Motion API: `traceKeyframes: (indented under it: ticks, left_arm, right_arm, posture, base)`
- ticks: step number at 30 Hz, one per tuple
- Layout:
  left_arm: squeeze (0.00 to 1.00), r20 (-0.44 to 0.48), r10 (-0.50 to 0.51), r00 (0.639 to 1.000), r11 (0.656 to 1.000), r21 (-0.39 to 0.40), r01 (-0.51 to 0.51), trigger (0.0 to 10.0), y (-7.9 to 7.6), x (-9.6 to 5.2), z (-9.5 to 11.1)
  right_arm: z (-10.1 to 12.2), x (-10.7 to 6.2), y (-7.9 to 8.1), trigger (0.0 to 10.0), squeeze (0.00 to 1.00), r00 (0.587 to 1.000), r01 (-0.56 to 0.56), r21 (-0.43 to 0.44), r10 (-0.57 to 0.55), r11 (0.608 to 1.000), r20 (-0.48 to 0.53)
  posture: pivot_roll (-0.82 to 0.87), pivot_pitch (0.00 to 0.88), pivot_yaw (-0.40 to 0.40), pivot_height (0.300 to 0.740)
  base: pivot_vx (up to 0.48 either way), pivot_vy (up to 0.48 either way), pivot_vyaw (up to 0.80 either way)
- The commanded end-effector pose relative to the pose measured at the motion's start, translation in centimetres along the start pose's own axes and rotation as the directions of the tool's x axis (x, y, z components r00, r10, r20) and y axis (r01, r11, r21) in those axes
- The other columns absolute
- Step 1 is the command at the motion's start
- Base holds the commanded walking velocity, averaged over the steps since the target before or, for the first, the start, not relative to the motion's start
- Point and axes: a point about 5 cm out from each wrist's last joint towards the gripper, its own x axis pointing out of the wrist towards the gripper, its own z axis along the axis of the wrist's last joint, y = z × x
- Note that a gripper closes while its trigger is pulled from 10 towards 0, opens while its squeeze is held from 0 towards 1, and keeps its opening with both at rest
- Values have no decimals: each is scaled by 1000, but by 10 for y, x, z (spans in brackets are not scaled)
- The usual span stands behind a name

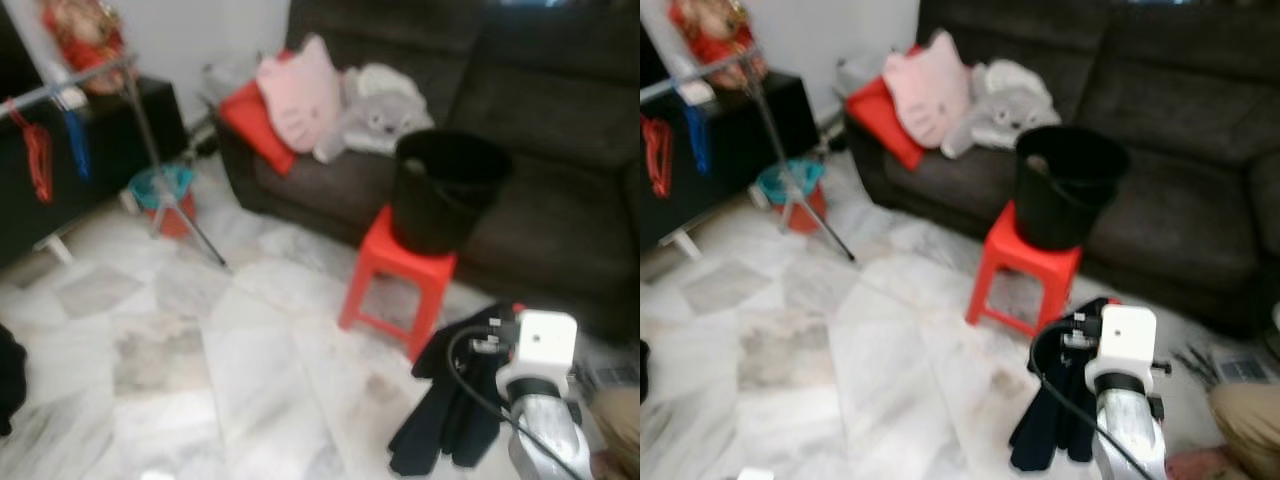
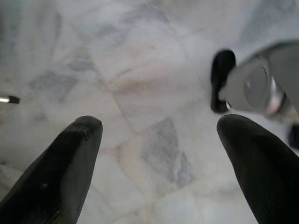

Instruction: Hang hanger

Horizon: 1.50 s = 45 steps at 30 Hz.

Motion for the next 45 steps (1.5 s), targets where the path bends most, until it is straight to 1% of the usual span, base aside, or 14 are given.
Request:
traceKeyframes:
  ticks: [1, 18, 24, 29, 34, 36, 41, 45]
  left_arm:
    - [0, -21, -13, 1000, 1000, -6, 13, 10000, -3, -1, -6]
    - [0, -15, -17, 1000, 1000, -11, 17, 10000, -3, 0, -3]
    - [0, -12, -20, 1000, 1000, -16, 19, 10000, -3, 0, -2]
    - [0, -9, -19, 1000, 1000, -19, 18, 10000, -3, 0, -2]
    - [0, -9, -20, 1000, 1000, -22, 20, 10000, -3, 0, -2]
    - [0, -8, -23, 1000, 999, -31, 22, 10000, -3, 0, -1]
    - [0, -5, -23, 1000, 999, -44, 22, 10000, -4, 0, 0]
    - [0, 8, -26, 1000, 997, -72, 27, 10000, -4, 0, 0]
  right_arm:
    - [11, 2, -3, 10000, 0, 999, 10, -2, -10, 1000, 42]
    - [16, 10, 2, 10000, 0, 999, -1, 8, 1, 1000, 46]
    - [14, 13, 2, 10000, 0, 999, 4, 12, -4, 1000, 37]
    - [8, 17, 2, 10000, 0, 1000, 7, 8, -7, 1000, 13]
    - [-1, 20, 2, 10000, 0, 1000, 3, 12, -3, 1000, -26]
    - [-20, 31, -4, 10000, 0, 995, 38, 45, -33, 998, -96]
    - [-23, 36, -6, 10000, 0, 994, 43, 39, -39, 998, -102]
    - [-15, 41, -7, 10000, 0, 997, 46, 43, -43, 998, -70]
  posture:
    - [41, 0, -3, 732]
    - [51, 0, -15, 732]
    - [50, 0, -15, 732]
    - [50, 0, -13, 732]
    - [50, 0, -13, 732]
    - [48, 0, -9, 732]
    - [56, 0, -11, 732]
    - [52, 0, -10, 732]
  base:
    - [0, 0, 800]
    - [0, 0, 800]
    - [0, 0, 800]
    - [0, 0, 765]
    - [0, 0, 0]
    - [0, 0, 0]
    - [0, 0, 0]
    - [0, 0, 0]
